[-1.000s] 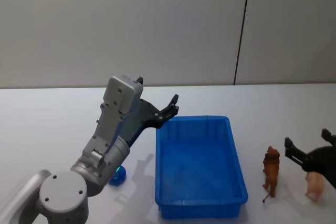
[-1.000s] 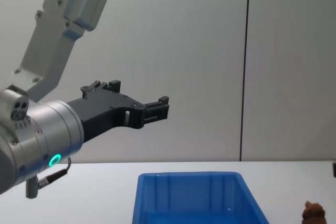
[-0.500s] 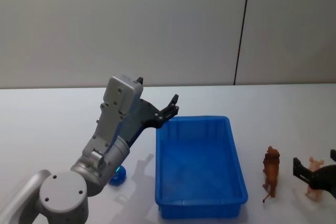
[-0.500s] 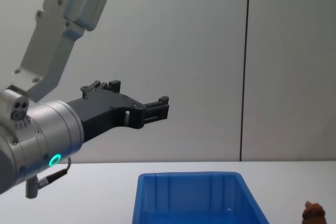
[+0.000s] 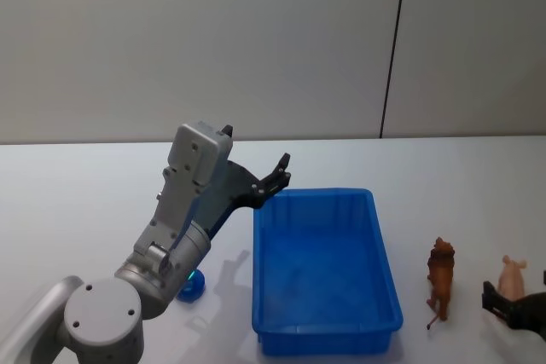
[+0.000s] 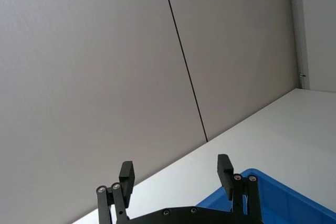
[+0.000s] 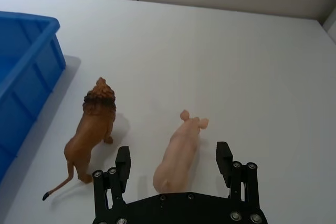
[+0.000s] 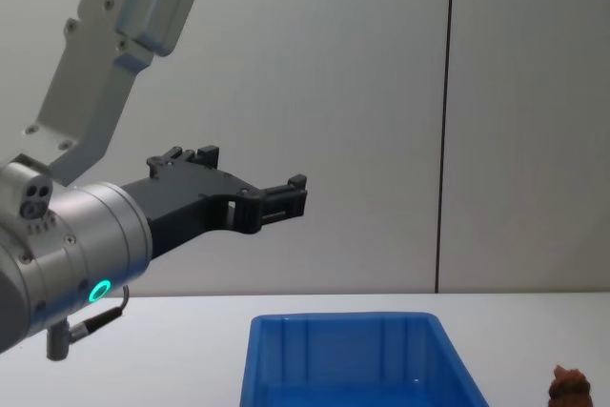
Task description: Pick up the two dolls from the table and place them into the box.
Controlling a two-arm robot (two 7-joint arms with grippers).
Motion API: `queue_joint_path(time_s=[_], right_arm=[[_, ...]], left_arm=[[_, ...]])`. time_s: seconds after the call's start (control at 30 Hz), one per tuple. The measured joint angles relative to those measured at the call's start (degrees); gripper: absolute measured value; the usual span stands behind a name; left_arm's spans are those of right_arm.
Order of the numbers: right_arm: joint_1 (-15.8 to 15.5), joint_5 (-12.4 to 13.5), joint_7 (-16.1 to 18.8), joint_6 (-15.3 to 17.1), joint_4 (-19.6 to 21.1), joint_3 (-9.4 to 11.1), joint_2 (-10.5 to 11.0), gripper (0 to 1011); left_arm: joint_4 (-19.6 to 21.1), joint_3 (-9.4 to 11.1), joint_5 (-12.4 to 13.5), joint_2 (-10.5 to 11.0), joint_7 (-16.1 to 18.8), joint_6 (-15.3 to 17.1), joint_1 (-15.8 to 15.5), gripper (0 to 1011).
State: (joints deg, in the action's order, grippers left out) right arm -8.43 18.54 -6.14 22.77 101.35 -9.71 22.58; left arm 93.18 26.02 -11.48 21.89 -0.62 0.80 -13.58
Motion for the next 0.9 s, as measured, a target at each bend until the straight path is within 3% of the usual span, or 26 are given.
queue_joint_path(time_s=[0.73, 0.9], right_arm=[[2.51, 2.25, -0.02, 1.53, -4.92, 0.14, -2.92, 1001], [3.30, 2.56, 0.12, 1.96, -6.06, 0.13, -3.54, 912]], left_arm=[[0.00, 0.00, 0.00, 0.00, 0.00, 0.00, 0.00, 1001], [0.00, 0.00, 0.00, 0.00, 0.00, 0.00, 0.00, 1001]])
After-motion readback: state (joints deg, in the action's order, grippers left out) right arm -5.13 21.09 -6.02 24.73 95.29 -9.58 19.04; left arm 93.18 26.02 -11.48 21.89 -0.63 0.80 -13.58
